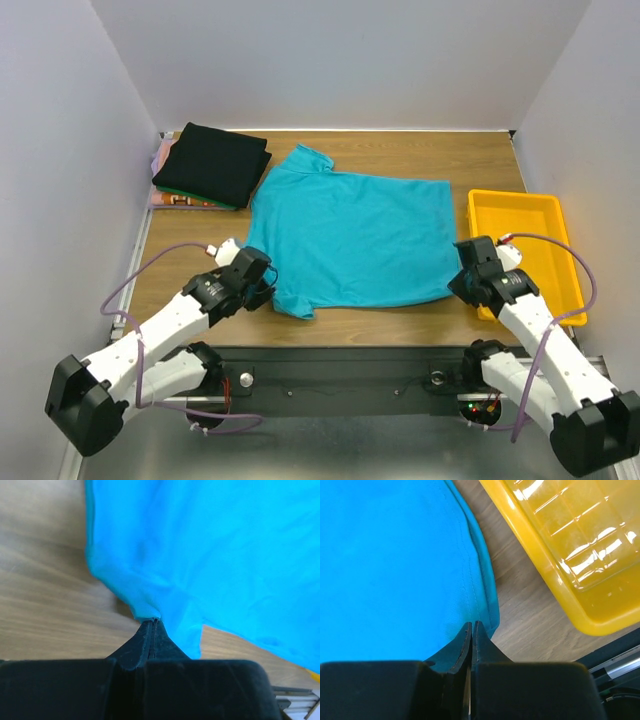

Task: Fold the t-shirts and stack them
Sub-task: Fold the tshirt

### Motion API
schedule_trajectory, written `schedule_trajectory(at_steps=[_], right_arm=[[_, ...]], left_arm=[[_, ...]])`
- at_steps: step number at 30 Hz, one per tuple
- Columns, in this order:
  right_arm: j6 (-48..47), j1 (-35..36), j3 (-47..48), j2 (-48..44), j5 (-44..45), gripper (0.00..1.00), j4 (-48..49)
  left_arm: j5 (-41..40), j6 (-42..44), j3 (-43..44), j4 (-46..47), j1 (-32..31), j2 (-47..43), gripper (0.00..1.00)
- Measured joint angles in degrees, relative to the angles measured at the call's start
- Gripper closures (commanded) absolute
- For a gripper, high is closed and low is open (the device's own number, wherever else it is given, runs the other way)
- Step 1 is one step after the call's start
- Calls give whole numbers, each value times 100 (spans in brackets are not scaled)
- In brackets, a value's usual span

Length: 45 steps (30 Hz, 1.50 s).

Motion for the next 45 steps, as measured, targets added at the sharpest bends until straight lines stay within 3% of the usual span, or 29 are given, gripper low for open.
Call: schedule_trajectory(at_steps=[10,19,30,31,32,34,35,37,38,40,42,45], right_arm=[[-313,0,664,1287,476,100,514],[-470,0,1550,2750,1163,99,866],[-636,-94,2291,4087,1725,99,1207],[-662,-118,2328,4166,1742,92,1226],[-678,-151,2382,4275,1768,86,1239],[-704,-205,2474,4439,1803,75,1281],[-717,-236,2518,4505,1816,64,1298],[-804,-260,2625,4601,1821,53,1320],[-822,-269,2673,4625,1821,48,1344],[-955,-271,2778,4634,1770,35,1375],[-1132,-273,2833,4597,1628,29,1495],[-1436,-273,2822,4387,1259,6,1679]], left_arm=[[-538,595,1471,428,310,1534,100],[-437,1263,2221,868,1191,2870,100],[-330,1735,3484,1067,1539,4345,100],[-326,1768,3569,1064,1576,4459,100],[-317,1797,3659,1056,1617,4583,85],[-304,1860,3838,1045,1694,4817,70],[-304,1902,3943,999,1716,4937,54],[-289,2004,4194,960,1759,5163,37],[-286,2009,4269,944,1775,5219,3],[-238,2133,4374,933,1786,5246,2],[-205,2184,4441,942,1775,5235,2],[-120,2267,4441,994,1751,5187,2]])
